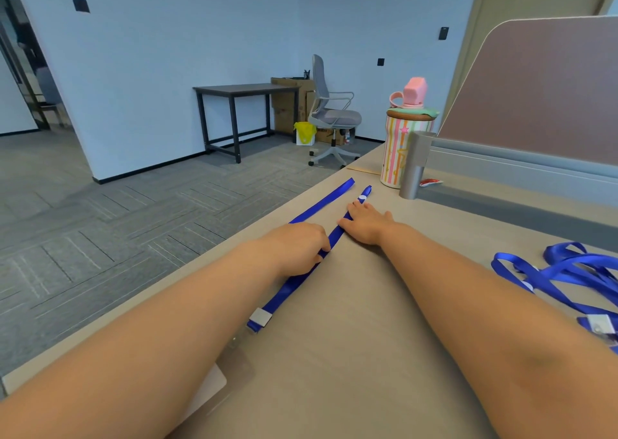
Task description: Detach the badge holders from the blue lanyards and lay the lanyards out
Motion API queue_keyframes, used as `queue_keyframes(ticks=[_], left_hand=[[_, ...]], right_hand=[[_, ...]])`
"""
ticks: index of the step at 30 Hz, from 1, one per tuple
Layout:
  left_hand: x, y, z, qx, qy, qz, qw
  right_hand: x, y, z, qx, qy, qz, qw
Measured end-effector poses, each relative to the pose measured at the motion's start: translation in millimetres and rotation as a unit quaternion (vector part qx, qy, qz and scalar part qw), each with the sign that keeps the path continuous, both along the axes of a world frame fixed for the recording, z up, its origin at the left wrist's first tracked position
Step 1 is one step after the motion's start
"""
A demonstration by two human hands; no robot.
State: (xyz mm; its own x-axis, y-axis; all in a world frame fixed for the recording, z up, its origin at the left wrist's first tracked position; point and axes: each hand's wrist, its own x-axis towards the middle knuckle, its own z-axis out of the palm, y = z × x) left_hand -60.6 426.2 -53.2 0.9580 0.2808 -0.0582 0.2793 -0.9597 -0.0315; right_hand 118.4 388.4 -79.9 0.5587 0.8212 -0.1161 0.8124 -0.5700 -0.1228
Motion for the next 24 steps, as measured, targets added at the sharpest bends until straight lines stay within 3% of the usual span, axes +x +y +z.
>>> queue_keyframes(ticks=[3, 7, 13, 20, 24], left_hand=[[-4.5, -0.6, -0.3, 0.011, -0.008, -0.004, 1.000], [-13.4, -0.8, -2.3, 0.028, -0.032, 0.006, 0.999], [-39.3, -9.5, 5.6, -0.014, -0.066, 0.052, 0.996], [-98.4, -24.4, 15.3, -0.028, -0.086, 0.118, 0.989], [-136.9, -43.9, 16.1, -0.036, -0.083, 0.156, 0.984]], right_hand=[[-3.7, 0.1, 0.9, 0.025, -0.005, -0.004, 1.000], [-17.1, -8.0, 7.2, 0.138, -0.017, 0.017, 0.990], [-34.2, -15.8, 4.2, 0.051, 0.003, 0.042, 0.998], [-81.5, -34.0, 23.1, 0.093, 0.023, 0.085, 0.992], [-122.1, -47.1, 23.9, 0.064, 0.025, 0.103, 0.992]])
